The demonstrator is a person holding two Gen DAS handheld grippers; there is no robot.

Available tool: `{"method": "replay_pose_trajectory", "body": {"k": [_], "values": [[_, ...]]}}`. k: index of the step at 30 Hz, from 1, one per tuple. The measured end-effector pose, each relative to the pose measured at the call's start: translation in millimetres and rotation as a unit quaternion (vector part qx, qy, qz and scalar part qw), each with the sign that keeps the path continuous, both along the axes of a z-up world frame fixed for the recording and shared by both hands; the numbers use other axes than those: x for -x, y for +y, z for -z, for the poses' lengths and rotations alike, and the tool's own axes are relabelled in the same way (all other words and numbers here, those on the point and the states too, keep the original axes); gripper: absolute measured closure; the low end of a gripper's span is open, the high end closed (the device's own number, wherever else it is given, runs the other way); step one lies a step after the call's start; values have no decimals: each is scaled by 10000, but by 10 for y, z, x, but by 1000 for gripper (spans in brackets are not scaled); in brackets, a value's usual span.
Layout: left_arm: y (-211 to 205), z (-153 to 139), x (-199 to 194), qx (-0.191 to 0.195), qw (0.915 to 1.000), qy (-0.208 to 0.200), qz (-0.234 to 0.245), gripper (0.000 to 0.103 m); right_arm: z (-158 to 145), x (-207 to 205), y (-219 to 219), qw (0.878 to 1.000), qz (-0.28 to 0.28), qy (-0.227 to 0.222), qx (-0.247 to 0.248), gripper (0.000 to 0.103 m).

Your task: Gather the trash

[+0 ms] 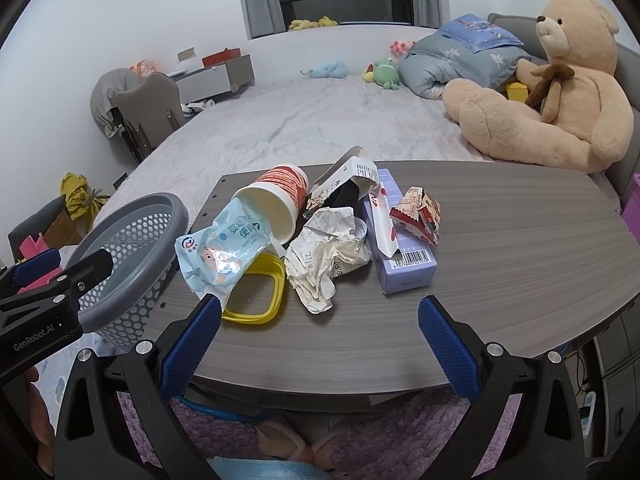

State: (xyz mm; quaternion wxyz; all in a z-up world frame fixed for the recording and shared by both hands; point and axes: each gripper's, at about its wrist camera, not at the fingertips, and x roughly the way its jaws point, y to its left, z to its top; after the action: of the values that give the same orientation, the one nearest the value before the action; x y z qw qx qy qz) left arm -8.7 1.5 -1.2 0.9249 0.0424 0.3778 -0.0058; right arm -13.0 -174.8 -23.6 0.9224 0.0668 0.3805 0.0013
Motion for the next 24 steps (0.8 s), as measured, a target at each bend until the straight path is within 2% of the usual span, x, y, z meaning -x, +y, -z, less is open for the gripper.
{"method": "replay_pose_trajectory", "body": {"k": [17, 24], "values": [[-11, 20, -8, -7, 10000, 18, 6, 16, 18, -11, -15, 10000, 15, 25, 22, 6], [-85, 103, -41, -21, 9999, 94, 114, 16, 87, -14, -107, 9998, -17, 86, -157, 6]]}}
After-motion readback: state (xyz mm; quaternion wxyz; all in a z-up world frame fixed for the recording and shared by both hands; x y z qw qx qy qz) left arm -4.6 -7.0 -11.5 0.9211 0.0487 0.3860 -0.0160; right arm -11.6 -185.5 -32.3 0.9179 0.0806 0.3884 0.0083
